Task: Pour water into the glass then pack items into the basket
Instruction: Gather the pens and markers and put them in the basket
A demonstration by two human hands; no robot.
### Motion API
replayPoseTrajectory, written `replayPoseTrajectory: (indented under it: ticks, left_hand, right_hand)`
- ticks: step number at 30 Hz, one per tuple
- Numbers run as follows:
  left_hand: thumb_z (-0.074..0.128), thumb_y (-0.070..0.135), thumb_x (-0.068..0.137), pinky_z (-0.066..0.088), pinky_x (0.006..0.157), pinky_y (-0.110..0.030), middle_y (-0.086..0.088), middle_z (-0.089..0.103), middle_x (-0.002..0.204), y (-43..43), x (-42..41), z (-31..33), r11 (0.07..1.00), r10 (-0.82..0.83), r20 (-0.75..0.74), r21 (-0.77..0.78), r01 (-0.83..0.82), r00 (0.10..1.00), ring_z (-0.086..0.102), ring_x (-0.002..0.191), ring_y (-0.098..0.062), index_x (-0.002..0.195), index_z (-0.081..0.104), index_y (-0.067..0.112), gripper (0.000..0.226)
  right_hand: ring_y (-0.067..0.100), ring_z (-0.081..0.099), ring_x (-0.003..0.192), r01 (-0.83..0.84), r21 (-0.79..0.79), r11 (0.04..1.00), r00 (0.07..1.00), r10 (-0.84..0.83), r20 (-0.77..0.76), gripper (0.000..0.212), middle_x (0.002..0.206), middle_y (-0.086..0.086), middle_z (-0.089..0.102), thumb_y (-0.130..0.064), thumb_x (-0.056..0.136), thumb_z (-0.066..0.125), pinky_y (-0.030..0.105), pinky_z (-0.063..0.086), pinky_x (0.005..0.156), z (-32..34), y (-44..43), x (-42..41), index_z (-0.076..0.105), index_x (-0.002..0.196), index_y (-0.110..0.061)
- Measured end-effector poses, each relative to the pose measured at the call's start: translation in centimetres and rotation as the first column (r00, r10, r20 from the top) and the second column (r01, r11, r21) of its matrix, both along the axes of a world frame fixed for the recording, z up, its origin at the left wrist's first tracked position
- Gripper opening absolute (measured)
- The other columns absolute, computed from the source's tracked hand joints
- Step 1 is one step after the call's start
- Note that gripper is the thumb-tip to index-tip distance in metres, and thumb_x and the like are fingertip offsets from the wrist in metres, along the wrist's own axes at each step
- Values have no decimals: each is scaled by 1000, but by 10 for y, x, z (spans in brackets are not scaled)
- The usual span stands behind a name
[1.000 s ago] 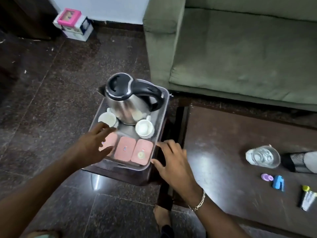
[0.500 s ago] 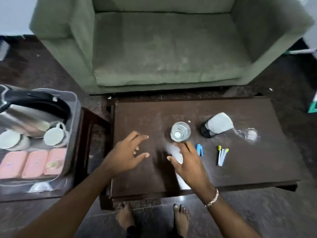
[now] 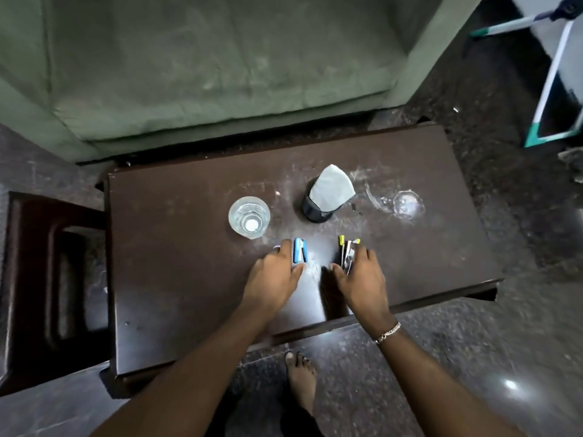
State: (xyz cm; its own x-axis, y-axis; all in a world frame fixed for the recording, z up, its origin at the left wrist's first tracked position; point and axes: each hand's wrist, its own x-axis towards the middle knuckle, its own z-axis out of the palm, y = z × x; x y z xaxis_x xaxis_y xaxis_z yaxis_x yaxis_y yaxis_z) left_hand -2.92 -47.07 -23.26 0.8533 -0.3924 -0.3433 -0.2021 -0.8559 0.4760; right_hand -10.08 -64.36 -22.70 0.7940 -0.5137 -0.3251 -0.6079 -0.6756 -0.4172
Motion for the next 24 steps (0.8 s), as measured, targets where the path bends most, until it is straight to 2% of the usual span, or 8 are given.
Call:
replayPoseTrajectory:
  ticks: [3, 6, 9, 13, 16, 21, 24]
  left_hand:
    - [61, 49, 95, 53, 72, -44, -18, 68, 107, -30, -7, -15, 987, 130, -2, 93, -129, 992, 70, 89, -45, 114, 51, 9, 45]
    - [61, 52, 93, 55, 73, -44, -19, 67, 106, -47, -7, -31, 972, 192, 11, 139, -191, 981, 70, 89, -44, 116, 54, 4, 54]
    - [64, 48, 93, 56, 69, -42, -18, 69, 97, -53, -8, -41, 968, 198, 39, 149, -202, 979, 71, 87, -41, 109, 55, 4, 48]
    - [60, 41, 93, 56, 70, -42, -17, 70, 91, -58, -5, -46, 971, 189, 54, 142, -194, 981, 70, 90, -39, 103, 56, 4, 39]
    - [57, 39, 93, 55, 69, -41, -18, 70, 90, -56, -6, -42, 975, 191, 54, 107, -195, 980, 70, 85, -42, 103, 56, 5, 36]
    - [53, 43, 94, 53, 69, -44, -20, 71, 96, -28, -10, -14, 981, 187, 119, 33, -192, 975, 69, 81, -48, 111, 58, 6, 41]
    - [53, 47, 93, 53, 70, -46, -21, 73, 95, 4, -10, 16, 971, 239, 131, -21, -238, 962, 68, 83, -49, 113, 56, 7, 45]
  right_hand:
    - [42, 63, 107, 103, 20, 994, 992, -101, -75, 49, 120, 19, 63, -35, 89, 75, 45, 49, 87, -18, -4, 2, 54, 120, -4]
    - [42, 63, 108, 158, 14, 987, 981, -155, -116, 45, 118, 19, 64, -39, 92, 70, 45, 48, 89, -32, -6, 4, 54, 115, -4]
    - [42, 65, 105, 178, 2, 984, 979, -178, -96, 41, 114, 21, 67, -37, 93, 68, 44, 49, 88, -41, -10, 6, 56, 112, -3]
    - [41, 67, 95, 159, -4, 987, 986, -159, -55, 31, 105, 20, 69, -31, 92, 65, 42, 49, 79, -46, -10, 7, 57, 105, -3]
    - [40, 66, 90, 159, 13, 987, 987, -158, -28, 27, 99, 17, 69, -30, 90, 66, 40, 47, 75, -48, -9, 4, 57, 100, -7]
    - [38, 65, 83, 131, 9, 991, 989, -131, 67, 24, 90, 12, 67, -33, 89, 68, 36, 38, 67, -28, 10, -2, 49, 89, -17]
    - [30, 65, 77, 77, 14, 997, 989, -78, 127, 24, 86, 3, 65, -37, 89, 68, 31, 36, 65, -1, 38, -1, 52, 88, -19]
